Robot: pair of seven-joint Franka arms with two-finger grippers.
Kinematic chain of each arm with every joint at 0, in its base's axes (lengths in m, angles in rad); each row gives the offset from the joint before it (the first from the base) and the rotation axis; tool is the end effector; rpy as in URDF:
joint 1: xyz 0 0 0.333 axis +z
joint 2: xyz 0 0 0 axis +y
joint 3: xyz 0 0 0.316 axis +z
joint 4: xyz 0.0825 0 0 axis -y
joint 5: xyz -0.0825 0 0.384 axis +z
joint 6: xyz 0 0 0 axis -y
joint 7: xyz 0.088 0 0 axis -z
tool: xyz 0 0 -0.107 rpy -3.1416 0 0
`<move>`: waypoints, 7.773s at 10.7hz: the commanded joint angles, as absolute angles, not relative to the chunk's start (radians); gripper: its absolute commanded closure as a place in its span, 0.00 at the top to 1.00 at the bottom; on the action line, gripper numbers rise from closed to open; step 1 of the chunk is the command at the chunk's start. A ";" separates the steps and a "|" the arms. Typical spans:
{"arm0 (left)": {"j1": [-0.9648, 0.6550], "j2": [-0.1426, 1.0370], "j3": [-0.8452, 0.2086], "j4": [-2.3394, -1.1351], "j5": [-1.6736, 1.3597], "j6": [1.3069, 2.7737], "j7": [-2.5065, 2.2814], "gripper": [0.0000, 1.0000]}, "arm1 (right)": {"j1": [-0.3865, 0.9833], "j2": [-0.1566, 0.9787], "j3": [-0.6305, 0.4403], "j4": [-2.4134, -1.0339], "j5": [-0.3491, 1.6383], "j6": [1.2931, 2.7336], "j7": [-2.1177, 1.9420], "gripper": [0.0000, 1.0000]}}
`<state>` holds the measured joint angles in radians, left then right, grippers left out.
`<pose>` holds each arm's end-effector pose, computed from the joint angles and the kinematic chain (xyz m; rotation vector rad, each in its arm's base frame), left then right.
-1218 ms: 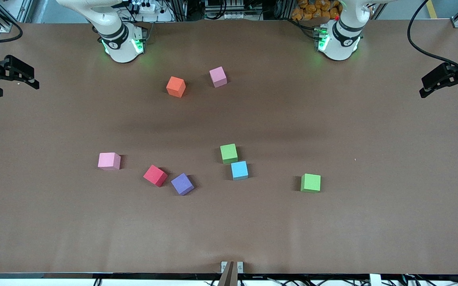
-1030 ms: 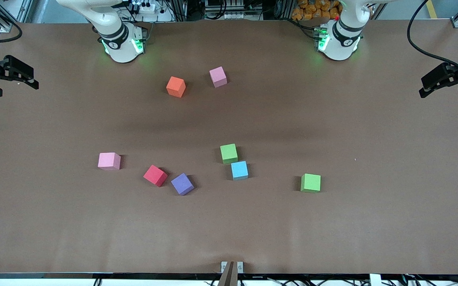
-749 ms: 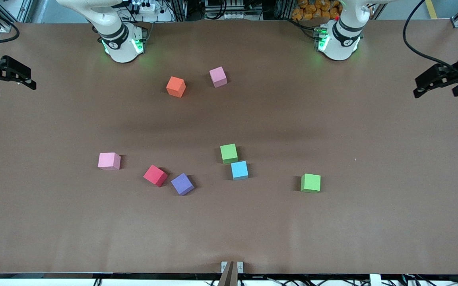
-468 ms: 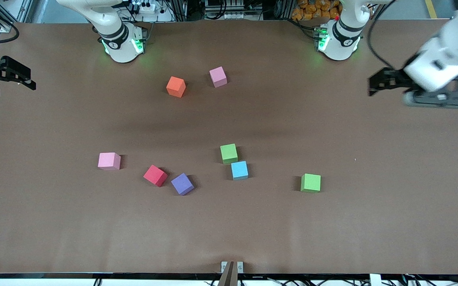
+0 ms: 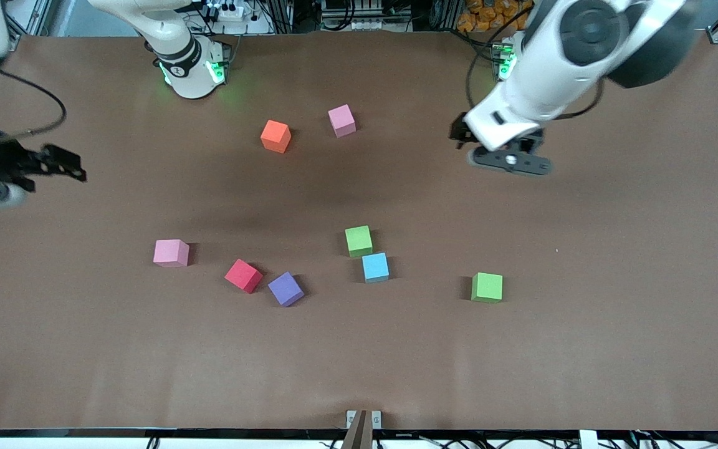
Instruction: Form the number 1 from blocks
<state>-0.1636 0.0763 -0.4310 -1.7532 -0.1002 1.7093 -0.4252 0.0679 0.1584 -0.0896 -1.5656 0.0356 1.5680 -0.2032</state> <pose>0.4722 -0.3230 0.5112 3.0644 -0.2312 -0.2504 0.5936 -0.0055 0.5360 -3.0817 -0.2763 0.2356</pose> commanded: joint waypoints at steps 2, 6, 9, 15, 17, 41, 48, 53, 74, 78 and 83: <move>-0.211 0.113 -0.575 -1.865 -0.107 1.840 -0.645 1.00 | 0.057 0.285 -0.084 -1.664 0.037 1.769 -0.198 1.00; -0.382 0.230 -0.583 -1.888 -0.106 1.983 -0.956 1.00 | 0.061 0.418 -0.083 -1.741 0.040 1.982 -0.198 1.00; -0.480 0.282 -0.581 -1.939 -0.109 2.096 -1.145 1.00 | 0.064 0.495 -0.081 -1.741 0.057 2.022 -0.198 1.00; -0.636 0.403 -0.534 -1.964 -0.106 2.278 -1.210 1.00 | 0.078 0.586 -0.081 -1.741 0.138 2.056 -0.198 1.00; -0.675 0.434 -0.502 -1.960 -0.106 2.307 -1.210 1.00 | 0.081 0.603 -0.080 -1.741 0.141 2.066 -0.198 1.00; -0.833 0.531 -0.451 -1.972 0.015 2.381 -1.333 0.00 | 0.024 0.459 -0.084 -1.773 0.202 1.925 -0.307 0.00; -0.827 0.526 -0.456 -1.993 0.133 2.413 -1.286 0.00 | 0.023 0.460 -0.084 -1.773 0.202 1.930 -0.305 0.00; -0.821 0.543 -0.417 -1.988 0.133 2.444 -1.221 0.00 | 0.021 0.456 -0.084 -1.773 0.202 1.921 -0.305 0.00; -0.295 0.379 -0.164 -1.867 0.124 2.289 -0.449 1.00 | 0.786 0.469 -0.077 -1.801 0.196 1.974 0.460 0.00; -0.262 0.486 -0.066 -1.786 0.111 2.296 -0.161 1.00 | 0.935 0.477 -0.077 -1.980 0.406 2.224 0.532 0.00; -0.284 0.578 -0.034 -1.718 0.014 2.296 -0.158 1.00 | 1.011 0.462 -0.078 -2.065 0.523 2.269 0.532 0.00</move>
<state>-0.2619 0.5359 -0.0526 -1.7716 0.0625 2.3067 -0.1799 0.9937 0.5027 -0.0697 -2.0015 0.4935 2.2446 0.5261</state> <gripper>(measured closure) 0.000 0.344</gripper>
